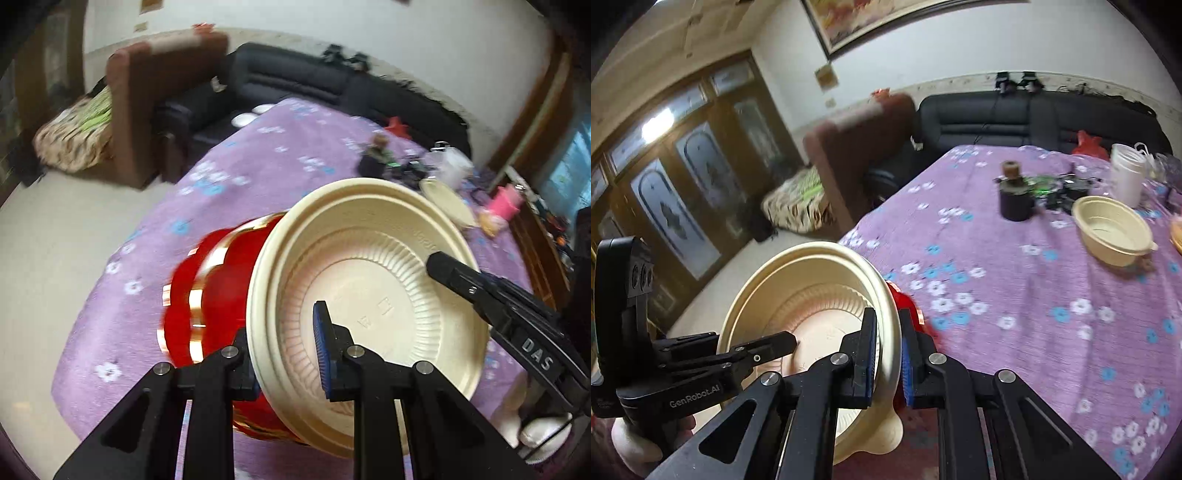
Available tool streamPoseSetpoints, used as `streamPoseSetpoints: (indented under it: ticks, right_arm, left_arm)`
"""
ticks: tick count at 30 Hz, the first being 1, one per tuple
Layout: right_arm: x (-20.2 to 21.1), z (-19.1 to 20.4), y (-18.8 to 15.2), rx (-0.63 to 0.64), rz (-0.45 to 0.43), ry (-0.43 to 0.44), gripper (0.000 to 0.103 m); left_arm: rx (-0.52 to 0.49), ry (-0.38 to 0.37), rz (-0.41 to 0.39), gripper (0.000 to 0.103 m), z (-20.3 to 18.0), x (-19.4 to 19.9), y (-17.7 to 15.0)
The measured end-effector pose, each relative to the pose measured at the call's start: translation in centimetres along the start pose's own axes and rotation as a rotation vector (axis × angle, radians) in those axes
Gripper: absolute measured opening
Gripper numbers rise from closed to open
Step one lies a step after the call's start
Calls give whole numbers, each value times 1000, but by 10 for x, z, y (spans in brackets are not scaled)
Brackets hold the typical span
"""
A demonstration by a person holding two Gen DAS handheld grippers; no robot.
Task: Organize plates and bowls
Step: 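Carry the cream bowl with the right tool and lower it onto the red plate, then open the right tool and withdraw it from the cream bowl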
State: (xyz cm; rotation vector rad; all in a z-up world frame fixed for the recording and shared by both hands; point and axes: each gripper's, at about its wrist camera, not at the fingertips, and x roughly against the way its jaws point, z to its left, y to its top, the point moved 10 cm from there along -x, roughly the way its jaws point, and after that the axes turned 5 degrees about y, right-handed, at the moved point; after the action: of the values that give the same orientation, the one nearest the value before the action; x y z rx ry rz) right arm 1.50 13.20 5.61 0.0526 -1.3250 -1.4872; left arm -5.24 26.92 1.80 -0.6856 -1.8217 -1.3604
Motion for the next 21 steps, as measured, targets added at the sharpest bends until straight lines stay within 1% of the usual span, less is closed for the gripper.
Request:
streamPoseSetpoints:
  ticks: [3,5,6,8,9,11,12,13,14,17,19,21]
  right_arm:
    - [-20,8,-7,24,30,-20,13]
    - [-27,11,-11,33,46,-26,13]
    - [-29,12,-14,38,53,-28,13]
    - [-33,14,-15,43,59,-31,14]
    - [-34,15,-16,45,62,-31,14]
    - [-35,16,-16,57,61,-46,14]
    - [-35,14,-15,68,56,-60,14]
    - [-33,14,-14,78,49,-72,14]
    - [-33,15,-14,87,44,-80,14]
    - [-30,16,-11,124,29,-105,14]
    - [-29,18,-10,146,16,-105,14]
    - [-29,16,-10,137,9,-107,16]
  left_arm:
    - [19,13,-5,21,17,-5,0]
    - [27,13,-16,26,23,-5,2]
    - [32,1,-19,27,25,-3,1]
    - [26,-18,-21,38,23,-3,0]
    - [20,-20,-23,41,22,-1,-1]
    - [14,-23,-38,55,20,5,-3]
    - [12,-30,-52,59,18,9,-3]
    - [10,-31,-68,66,17,13,-1]
    - [8,-28,-86,71,16,18,1]
    - [11,-17,-125,72,19,28,6]
    - [33,-37,-144,72,21,36,9]
    - [57,-43,-169,73,25,45,10]
